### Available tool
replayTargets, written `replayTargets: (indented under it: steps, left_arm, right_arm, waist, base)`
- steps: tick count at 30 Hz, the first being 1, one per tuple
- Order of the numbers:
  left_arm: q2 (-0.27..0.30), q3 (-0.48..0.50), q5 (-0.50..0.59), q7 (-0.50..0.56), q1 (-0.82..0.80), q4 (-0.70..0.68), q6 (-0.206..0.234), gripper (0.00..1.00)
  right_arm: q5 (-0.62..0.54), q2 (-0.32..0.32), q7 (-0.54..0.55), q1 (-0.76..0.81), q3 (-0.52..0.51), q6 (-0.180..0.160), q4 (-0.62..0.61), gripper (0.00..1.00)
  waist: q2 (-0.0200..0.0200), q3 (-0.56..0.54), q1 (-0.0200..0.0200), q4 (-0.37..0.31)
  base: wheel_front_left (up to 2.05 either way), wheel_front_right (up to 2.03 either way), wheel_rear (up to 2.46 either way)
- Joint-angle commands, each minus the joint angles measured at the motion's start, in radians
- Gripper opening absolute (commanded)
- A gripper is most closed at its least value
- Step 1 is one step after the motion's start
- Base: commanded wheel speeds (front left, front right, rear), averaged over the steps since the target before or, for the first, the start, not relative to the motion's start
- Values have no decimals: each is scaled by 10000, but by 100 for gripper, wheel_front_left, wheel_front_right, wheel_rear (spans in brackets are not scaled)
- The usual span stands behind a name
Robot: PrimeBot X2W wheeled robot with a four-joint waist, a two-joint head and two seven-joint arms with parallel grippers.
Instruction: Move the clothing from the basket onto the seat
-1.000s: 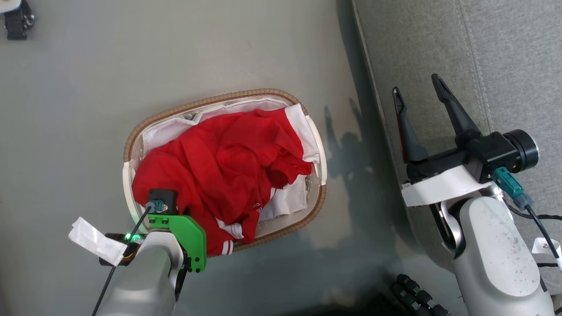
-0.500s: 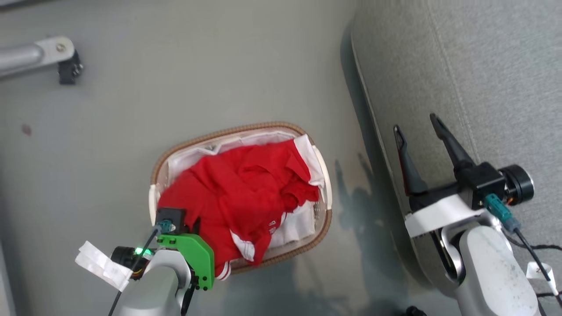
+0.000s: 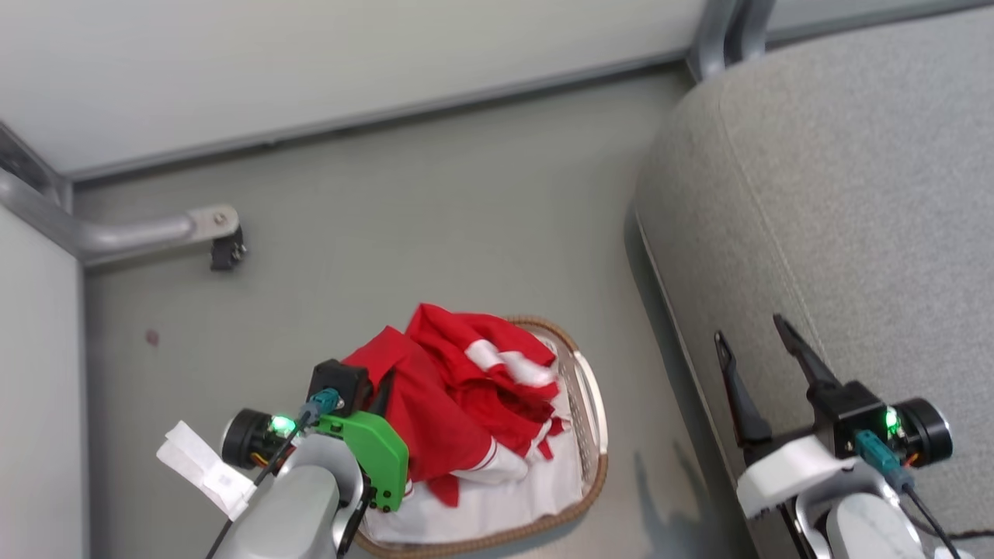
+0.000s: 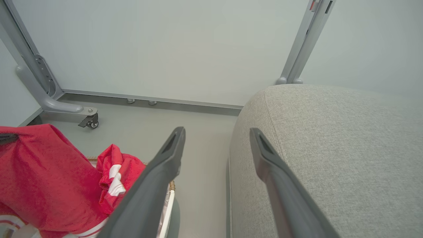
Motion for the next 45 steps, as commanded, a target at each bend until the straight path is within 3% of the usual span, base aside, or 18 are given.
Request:
replayTargets:
  steps: [1,14,23,34,45]
  left_arm:
    - [131,-23,148,-35,177,-243,-62,0]
    - [1091,-730,968,-36,-1031,-2422,-311,0]
    - [1530,-1490,651,405,-2656,-3804,-324,0]
    - [1493,-2563,78,1120,-4039,-5282,-319,0]
    - [1267,-3307,-341,1513,-4522,-6595,-317,0]
  right_arm:
    - [-58,-40,-53,293,-31,-1,49,100]
    - [-61,-38,-51,1047,13,-1,4,100]
    - [-46,-38,-51,1269,23,-1,26,100]
    - [-109,-40,-53,1101,529,-1,175,100]
    - [-825,-38,-51,-100,1115,-1,868,100]
  waist:
    - [0,-1425,0,453]
    - [0,-2611,0,571]
    - [0,-2924,0,617]
    - [0,-3076,0,975]
    - [0,-3104,0,1371]
  base:
    - [0,0,0]
    - [0,0,0]
    - [0,0,0]
    - [0,0,0]
    - [0,0,0]
